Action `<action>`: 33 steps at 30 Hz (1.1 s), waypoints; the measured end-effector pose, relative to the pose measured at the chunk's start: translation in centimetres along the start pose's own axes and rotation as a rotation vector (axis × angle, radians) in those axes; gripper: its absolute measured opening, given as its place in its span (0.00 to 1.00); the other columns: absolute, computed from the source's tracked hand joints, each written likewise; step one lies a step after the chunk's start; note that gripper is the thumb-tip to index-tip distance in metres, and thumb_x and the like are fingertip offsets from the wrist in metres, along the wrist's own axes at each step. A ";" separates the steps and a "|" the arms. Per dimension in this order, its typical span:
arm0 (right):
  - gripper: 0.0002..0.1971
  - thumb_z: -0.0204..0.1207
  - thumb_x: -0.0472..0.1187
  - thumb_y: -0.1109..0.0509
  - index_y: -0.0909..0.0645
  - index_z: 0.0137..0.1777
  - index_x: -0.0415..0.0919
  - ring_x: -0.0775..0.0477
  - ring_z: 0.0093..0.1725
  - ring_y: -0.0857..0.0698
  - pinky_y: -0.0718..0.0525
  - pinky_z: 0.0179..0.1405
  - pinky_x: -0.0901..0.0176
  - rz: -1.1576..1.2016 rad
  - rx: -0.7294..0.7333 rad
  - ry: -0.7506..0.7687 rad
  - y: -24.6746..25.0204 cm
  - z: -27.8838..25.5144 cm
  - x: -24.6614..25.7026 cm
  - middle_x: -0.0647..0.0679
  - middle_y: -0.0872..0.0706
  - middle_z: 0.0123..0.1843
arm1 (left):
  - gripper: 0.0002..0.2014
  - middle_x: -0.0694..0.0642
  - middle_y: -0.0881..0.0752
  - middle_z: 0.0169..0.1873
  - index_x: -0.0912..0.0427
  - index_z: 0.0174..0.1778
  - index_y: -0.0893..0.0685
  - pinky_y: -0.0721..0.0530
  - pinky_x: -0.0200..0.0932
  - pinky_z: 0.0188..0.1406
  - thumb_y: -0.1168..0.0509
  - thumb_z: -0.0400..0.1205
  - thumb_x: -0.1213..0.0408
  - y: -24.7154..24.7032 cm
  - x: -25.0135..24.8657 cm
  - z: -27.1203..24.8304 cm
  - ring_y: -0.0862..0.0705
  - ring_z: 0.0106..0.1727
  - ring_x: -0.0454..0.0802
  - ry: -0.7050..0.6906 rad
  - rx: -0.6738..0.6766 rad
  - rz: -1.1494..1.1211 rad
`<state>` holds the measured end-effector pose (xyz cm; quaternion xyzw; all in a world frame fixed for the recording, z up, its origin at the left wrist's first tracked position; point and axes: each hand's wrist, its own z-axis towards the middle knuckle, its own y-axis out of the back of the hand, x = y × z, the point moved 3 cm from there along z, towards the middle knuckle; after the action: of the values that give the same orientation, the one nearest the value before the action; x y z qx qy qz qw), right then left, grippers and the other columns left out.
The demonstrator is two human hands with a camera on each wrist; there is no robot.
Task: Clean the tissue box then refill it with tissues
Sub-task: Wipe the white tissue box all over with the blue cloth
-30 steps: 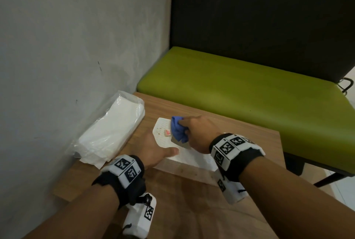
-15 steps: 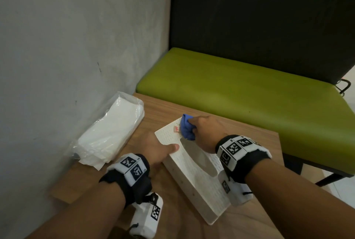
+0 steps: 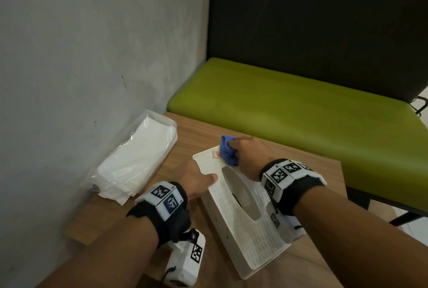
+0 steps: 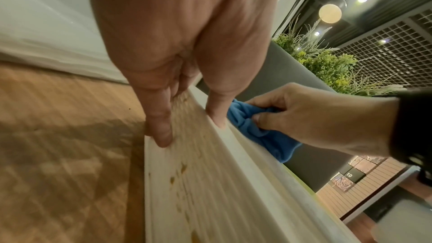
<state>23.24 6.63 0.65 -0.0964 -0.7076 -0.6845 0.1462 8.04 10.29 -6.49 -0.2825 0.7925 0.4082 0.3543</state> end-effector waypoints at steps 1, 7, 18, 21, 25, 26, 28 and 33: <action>0.08 0.70 0.25 0.35 0.18 0.46 0.33 0.53 0.45 0.16 0.26 0.41 0.72 -0.049 0.018 0.003 -0.5 0.5 0.3 0.42 0.17 0.43 | 0.31 0.53 0.08 0.48 0.50 0.57 0.12 0.11 0.60 0.54 0.29 0.56 0.44 -0.1 0.1 0.3 0.10 0.50 0.58 -0.014 0.005 0.019; 0.11 0.67 0.25 0.36 0.22 0.37 0.42 0.42 0.42 0.22 0.28 0.42 0.55 -0.074 0.109 0.127 -1.3 0.5 -0.4 0.44 0.19 0.42 | 0.16 0.55 0.09 0.52 0.52 0.59 0.13 0.13 0.58 0.58 0.26 0.75 0.57 0.5 -1.3 -1.1 0.11 0.53 0.57 -0.032 0.030 0.122; 0.08 0.70 0.28 0.35 0.20 0.44 0.41 0.39 0.54 0.17 0.22 0.48 0.54 -0.164 0.135 0.035 -1.5 1.4 -0.1 0.42 0.16 0.50 | 0.13 0.53 0.09 0.46 0.47 0.49 0.15 0.11 0.60 0.54 0.23 0.71 0.60 0.8 -1.5 -0.9 0.10 0.49 0.57 -0.050 0.017 0.063; 0.10 0.71 0.26 0.39 0.25 0.40 0.43 0.46 0.40 0.22 0.32 0.34 0.71 -0.140 0.098 -0.073 -0.2 0.3 -1.7 0.53 0.22 0.37 | 0.11 0.55 0.08 0.48 0.46 0.38 0.17 0.10 0.60 0.52 0.21 0.66 0.56 1.0 -0.9 -0.9 0.09 0.50 0.58 -0.017 -0.024 -0.009; 0.09 0.68 0.27 0.35 0.19 0.41 0.41 0.43 0.45 0.18 0.21 0.44 0.57 -0.138 0.092 0.004 -1.0 1.2 0.4 0.48 0.15 0.44 | 0.10 0.58 0.08 0.44 0.47 0.40 0.15 0.08 0.61 0.48 0.21 0.73 0.64 0.7 -0.7 -0.9 0.08 0.46 0.58 0.025 0.009 -0.084; 0.09 0.69 0.30 0.33 0.18 0.46 0.42 0.41 0.50 0.16 0.18 0.48 0.52 -0.171 0.125 0.008 -1.6 1.8 1.0 0.45 0.14 0.50 | 0.09 0.59 0.08 0.43 0.49 0.40 0.15 0.08 0.57 0.46 0.22 0.74 0.65 0.8 -0.7 -0.9 0.08 0.44 0.57 0.024 0.017 -0.098; 0.10 0.68 0.32 0.31 0.19 0.47 0.46 0.40 0.50 0.16 0.16 0.50 0.47 -0.175 0.176 0.065 -2.7 2.8 2.3 0.45 0.13 0.50 | 0.09 0.60 0.12 0.33 0.54 0.35 0.17 0.12 0.37 0.29 0.24 0.76 0.66 0.7 -1.0 -1.3 0.11 0.30 0.45 0.008 0.021 -0.099; 0.11 0.69 0.30 0.31 0.17 0.49 0.44 0.40 0.54 0.16 0.19 0.51 0.52 -0.186 0.198 0.134 -2.4 3.0 2.6 0.43 0.13 0.54 | 0.10 0.61 0.14 0.31 0.59 0.33 0.19 0.13 0.42 0.27 0.24 0.77 0.67 0.7 -0.9 -2.0 0.12 0.30 0.50 0.052 0.001 -0.184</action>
<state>19.77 9.31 -0.83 0.0304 -0.7661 -0.6271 0.1377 7.41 9.09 -4.70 -0.3641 0.7724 0.3660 0.3699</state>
